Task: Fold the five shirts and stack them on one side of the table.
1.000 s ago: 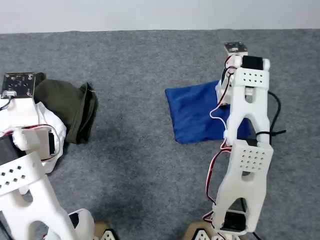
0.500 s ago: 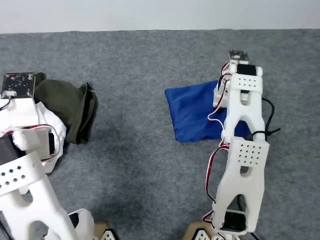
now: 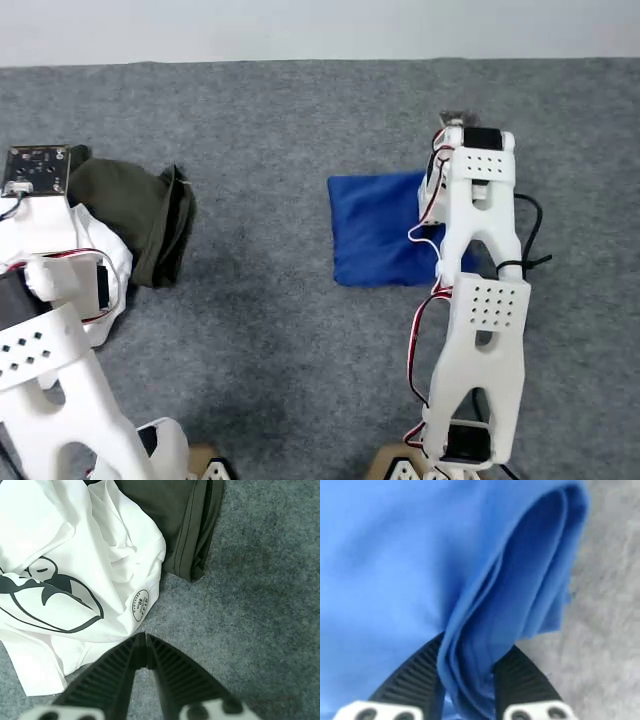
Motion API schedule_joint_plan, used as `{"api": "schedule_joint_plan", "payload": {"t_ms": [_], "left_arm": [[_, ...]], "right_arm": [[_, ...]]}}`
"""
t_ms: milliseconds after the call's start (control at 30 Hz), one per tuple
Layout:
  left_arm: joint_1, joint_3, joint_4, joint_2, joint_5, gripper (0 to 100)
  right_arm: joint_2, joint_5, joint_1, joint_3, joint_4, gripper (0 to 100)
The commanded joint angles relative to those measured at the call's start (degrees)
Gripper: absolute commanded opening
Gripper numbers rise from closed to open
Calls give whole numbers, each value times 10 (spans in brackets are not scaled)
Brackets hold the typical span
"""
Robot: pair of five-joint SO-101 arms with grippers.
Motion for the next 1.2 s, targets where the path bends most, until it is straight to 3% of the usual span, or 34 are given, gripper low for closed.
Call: {"api": "schedule_joint_plan", "payload": {"t_ms": [0, 133, 300, 533, 700, 800, 867, 1033, 1167], "left_arm": [[1, -1, 11, -9, -4, 7], [1, -1, 11, -9, -4, 7], [1, -1, 11, -9, -3, 7], [1, 35, 11, -10, -2, 6], [1, 51, 11, -10, -1, 6], [1, 41, 11, -11, -1, 6], [1, 35, 11, -11, -1, 6], [1, 33, 11, -11, -1, 6], [1, 33, 11, -11, -1, 6]], "right_arm": [[-25, 24, 7, -19, 53, 10], [-94, 79, 58, 18, 51, 9], [-143, 208, 110, 38, 41, 9], [-113, 440, 169, 34, -167, 9], [-86, 497, 169, 34, -296, 11], [-80, 494, 165, 34, -303, 64], [-81, 454, 166, 25, -286, 135], [-80, 244, 178, -33, -245, 272], [-80, 76, 177, -92, -186, 280]]}}
